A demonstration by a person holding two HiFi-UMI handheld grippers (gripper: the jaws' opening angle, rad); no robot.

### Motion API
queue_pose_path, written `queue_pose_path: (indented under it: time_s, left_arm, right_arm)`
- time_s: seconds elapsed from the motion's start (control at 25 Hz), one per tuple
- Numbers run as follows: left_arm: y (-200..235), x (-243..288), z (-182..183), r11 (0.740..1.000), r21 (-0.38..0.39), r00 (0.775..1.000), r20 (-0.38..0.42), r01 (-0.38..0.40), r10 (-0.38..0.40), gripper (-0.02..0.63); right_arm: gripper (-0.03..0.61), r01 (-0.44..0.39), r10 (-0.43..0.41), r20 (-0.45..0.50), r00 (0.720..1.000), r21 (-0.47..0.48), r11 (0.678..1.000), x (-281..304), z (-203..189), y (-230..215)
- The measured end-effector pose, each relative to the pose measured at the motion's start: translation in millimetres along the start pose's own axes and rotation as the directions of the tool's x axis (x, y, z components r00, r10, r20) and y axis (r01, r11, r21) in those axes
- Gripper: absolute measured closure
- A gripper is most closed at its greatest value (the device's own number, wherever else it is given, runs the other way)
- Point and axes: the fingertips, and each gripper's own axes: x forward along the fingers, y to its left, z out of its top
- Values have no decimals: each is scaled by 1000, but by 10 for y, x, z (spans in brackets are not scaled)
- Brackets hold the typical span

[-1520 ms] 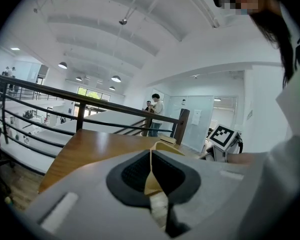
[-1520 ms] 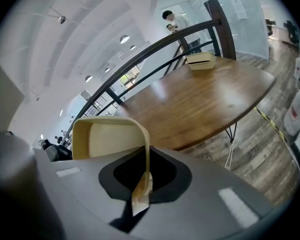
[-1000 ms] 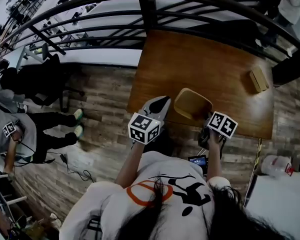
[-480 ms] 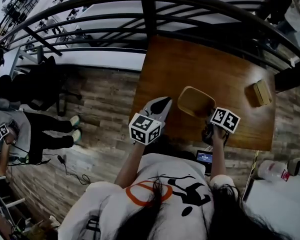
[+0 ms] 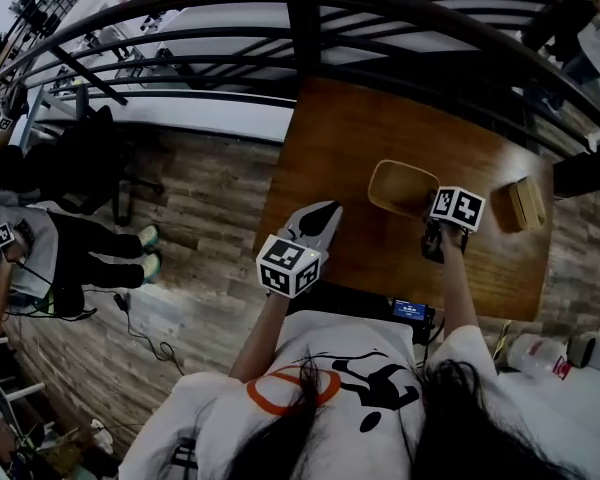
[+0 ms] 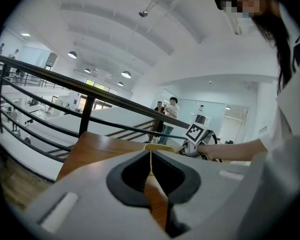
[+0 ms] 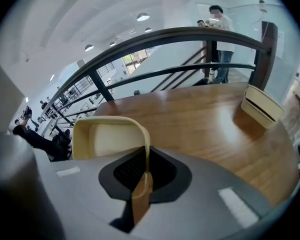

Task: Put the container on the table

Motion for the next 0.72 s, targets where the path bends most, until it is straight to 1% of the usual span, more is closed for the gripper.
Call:
queue_pose_path:
  time_s: [0.16,0.32,0.56,0.72]
  left_arm:
    - [-14,47,-2,998,-12,998,1,-58,58,614]
    - [-80,144,1,996,-14,996,-5,-88,88,614]
    - [63,-152,6,989,-18,989,-5,-150,150,614]
    - [39,-165,-47,982,-27,982,-4,-189,189,614]
  right_arm:
    - [548,-15,11,-58,998,-69,997,326,255,-94]
    - [547,-33,23,-105,994,-93,995,663,555,-235]
    - [546,-82,61,-176,983,-114,990,1112,724,59]
    - [538,-100,72,-205,976,-129,987,1313,812,50]
